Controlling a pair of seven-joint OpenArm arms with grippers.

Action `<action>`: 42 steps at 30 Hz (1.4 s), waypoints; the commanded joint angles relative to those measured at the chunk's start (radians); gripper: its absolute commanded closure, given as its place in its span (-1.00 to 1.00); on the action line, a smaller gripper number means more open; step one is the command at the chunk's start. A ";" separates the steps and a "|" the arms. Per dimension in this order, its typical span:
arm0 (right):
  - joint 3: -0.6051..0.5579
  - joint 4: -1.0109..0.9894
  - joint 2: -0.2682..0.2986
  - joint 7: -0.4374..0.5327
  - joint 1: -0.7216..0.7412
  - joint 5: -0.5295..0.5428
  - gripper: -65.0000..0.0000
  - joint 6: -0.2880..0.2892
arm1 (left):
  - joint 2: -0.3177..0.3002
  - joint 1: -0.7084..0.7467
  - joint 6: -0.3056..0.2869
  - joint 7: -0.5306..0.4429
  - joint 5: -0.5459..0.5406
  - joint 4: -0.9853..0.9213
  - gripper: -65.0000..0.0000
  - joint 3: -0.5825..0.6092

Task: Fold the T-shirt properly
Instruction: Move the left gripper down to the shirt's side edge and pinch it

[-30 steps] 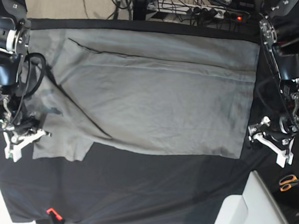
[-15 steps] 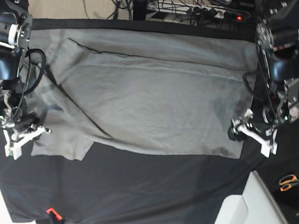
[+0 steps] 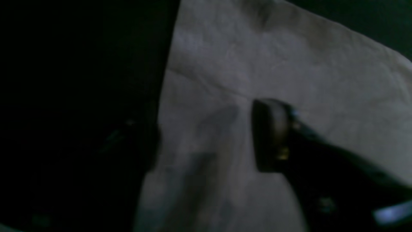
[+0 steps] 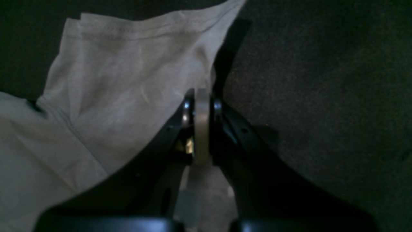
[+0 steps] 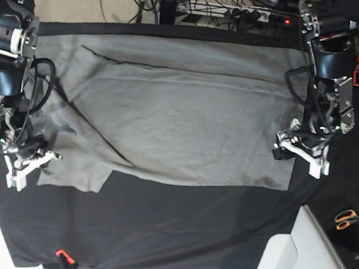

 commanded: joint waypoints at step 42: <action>0.000 0.010 0.015 0.024 0.020 0.010 1.00 0.005 | -0.017 0.094 0.036 0.255 0.026 0.441 -0.72 -0.158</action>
